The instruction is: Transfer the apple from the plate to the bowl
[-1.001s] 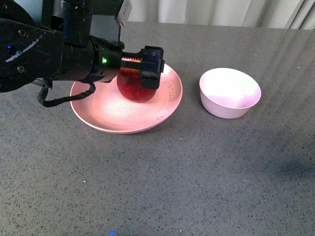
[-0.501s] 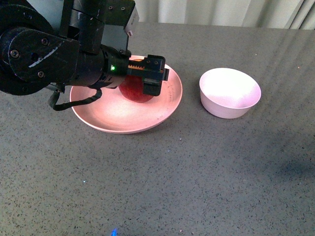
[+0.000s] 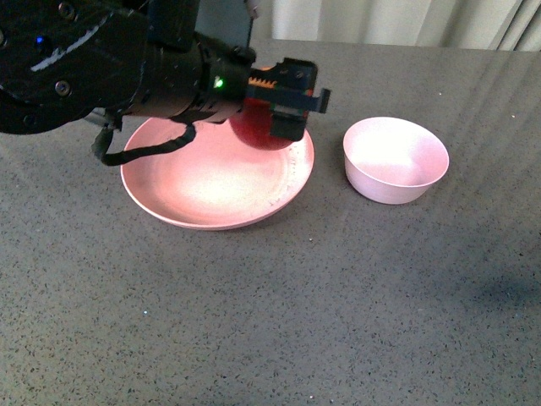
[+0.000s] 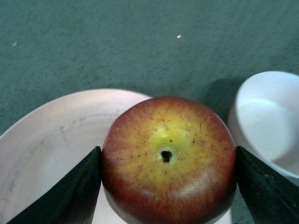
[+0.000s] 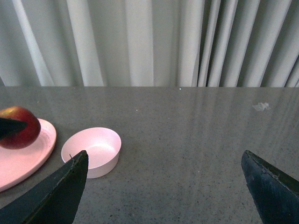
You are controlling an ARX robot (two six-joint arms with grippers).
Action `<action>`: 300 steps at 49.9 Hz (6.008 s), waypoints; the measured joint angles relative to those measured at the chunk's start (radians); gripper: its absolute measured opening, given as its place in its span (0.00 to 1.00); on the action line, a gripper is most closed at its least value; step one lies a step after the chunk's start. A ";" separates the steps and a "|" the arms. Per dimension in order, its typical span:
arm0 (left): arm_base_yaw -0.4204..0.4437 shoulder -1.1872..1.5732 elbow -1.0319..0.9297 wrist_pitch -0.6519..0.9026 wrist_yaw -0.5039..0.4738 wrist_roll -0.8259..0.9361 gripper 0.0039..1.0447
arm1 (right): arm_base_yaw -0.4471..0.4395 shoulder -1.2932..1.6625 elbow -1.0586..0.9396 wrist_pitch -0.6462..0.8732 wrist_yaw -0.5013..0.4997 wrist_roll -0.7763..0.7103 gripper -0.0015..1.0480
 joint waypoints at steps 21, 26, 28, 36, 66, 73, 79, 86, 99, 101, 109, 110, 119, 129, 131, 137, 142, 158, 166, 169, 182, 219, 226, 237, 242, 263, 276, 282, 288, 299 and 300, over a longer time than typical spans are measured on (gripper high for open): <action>-0.185 0.081 0.209 -0.069 0.036 0.022 0.70 | 0.000 0.000 0.000 0.000 0.000 0.000 0.91; -0.194 0.122 0.254 -0.097 0.036 0.030 0.69 | 0.000 0.000 0.000 0.000 0.000 0.000 0.91; -0.196 0.138 0.270 -0.107 0.036 0.034 0.69 | 0.000 0.000 0.000 0.000 0.000 0.000 0.91; -0.199 0.204 0.335 -0.145 0.037 0.043 0.69 | 0.000 0.000 0.000 0.000 0.000 0.000 0.91; -0.189 0.277 0.395 -0.162 0.055 0.064 0.92 | 0.000 0.000 0.000 0.000 0.000 0.000 0.91; -0.186 0.243 0.346 -0.122 0.044 0.054 0.92 | 0.000 0.000 0.000 0.000 0.000 0.000 0.91; -0.171 0.179 0.283 -0.091 0.041 0.013 0.92 | 0.000 0.000 0.000 0.000 0.000 0.000 0.91; -0.131 0.074 0.193 -0.030 0.051 -0.056 0.92 | 0.000 0.000 0.000 0.000 0.000 0.000 0.91; -0.011 -0.153 -0.003 0.064 0.044 -0.177 0.91 | 0.000 0.000 0.000 0.000 0.000 0.000 0.91; -0.006 -0.169 -0.042 0.149 -0.068 -0.146 0.87 | 0.000 0.000 0.000 0.000 0.001 0.000 0.91; 0.061 -0.302 -0.344 0.550 -0.459 0.008 0.58 | 0.000 0.000 0.000 0.000 0.000 0.000 0.91; 0.080 -0.335 -0.389 0.570 -0.453 0.020 0.53 | 0.000 0.000 0.000 0.000 0.000 0.000 0.91; 0.194 -0.538 -0.653 0.608 -0.347 0.049 0.15 | 0.000 0.000 0.000 0.000 0.000 0.000 0.91; 0.276 -0.687 -0.812 0.637 -0.257 0.056 0.01 | 0.000 0.000 0.000 0.000 0.000 0.000 0.91; 0.295 -0.703 -0.848 0.652 -0.245 0.056 0.01 | 0.000 0.000 0.000 0.000 0.000 0.000 0.91; 0.338 -0.805 -0.921 0.605 -0.198 0.056 0.01 | 0.000 0.000 0.000 0.000 0.000 0.000 0.91; 0.364 -0.898 -0.955 0.552 -0.174 0.056 0.01 | 0.000 0.000 0.000 0.000 0.000 0.000 0.91; 0.440 -1.130 -1.016 0.379 -0.079 0.057 0.01 | 0.000 0.000 0.000 0.000 0.000 0.000 0.91; 0.497 -1.242 -1.033 0.288 -0.048 0.057 0.01 | 0.000 0.000 0.000 0.000 0.000 0.000 0.91; 0.497 -1.279 -1.038 0.256 -0.044 0.058 0.01 | 0.000 0.000 0.000 0.000 0.000 0.000 0.91; 0.498 -1.456 -1.044 0.097 -0.042 0.058 0.01 | 0.000 0.000 0.000 0.000 0.000 0.000 0.91; 0.498 -1.794 -1.044 -0.228 -0.042 0.059 0.01 | 0.000 0.000 0.000 0.000 0.000 0.000 0.91; 0.498 -1.831 -1.044 -0.264 -0.042 0.059 0.01 | 0.000 0.000 0.000 0.000 0.000 0.000 0.91; 0.498 -2.012 -1.044 -0.459 -0.042 0.059 0.01 | 0.000 0.000 0.000 0.000 0.000 0.000 0.91; 0.499 -2.014 -1.044 -0.465 -0.043 0.059 0.01 | 0.000 0.000 0.000 0.000 0.000 0.000 0.91; 0.499 -2.015 -1.044 -0.465 -0.042 0.059 0.58 | 0.000 0.000 0.000 0.000 0.000 0.000 0.91; 0.499 -2.015 -1.044 -0.465 -0.042 0.061 0.92 | 0.000 0.000 0.000 0.000 0.000 0.000 0.91; 0.499 -2.015 -1.044 -0.465 -0.042 0.061 0.92 | 0.000 0.000 0.000 0.000 0.000 0.000 0.91; 0.499 -2.015 -1.044 -0.465 -0.042 0.061 0.92 | 0.000 0.000 0.000 0.000 0.000 0.000 0.91; 0.499 -2.015 -1.044 -0.466 -0.042 0.061 0.92 | 0.000 0.000 0.000 0.000 0.000 0.000 0.91; 0.499 -2.015 -1.044 -0.465 -0.042 0.061 0.92 | 0.000 0.000 0.000 0.000 0.000 0.000 0.91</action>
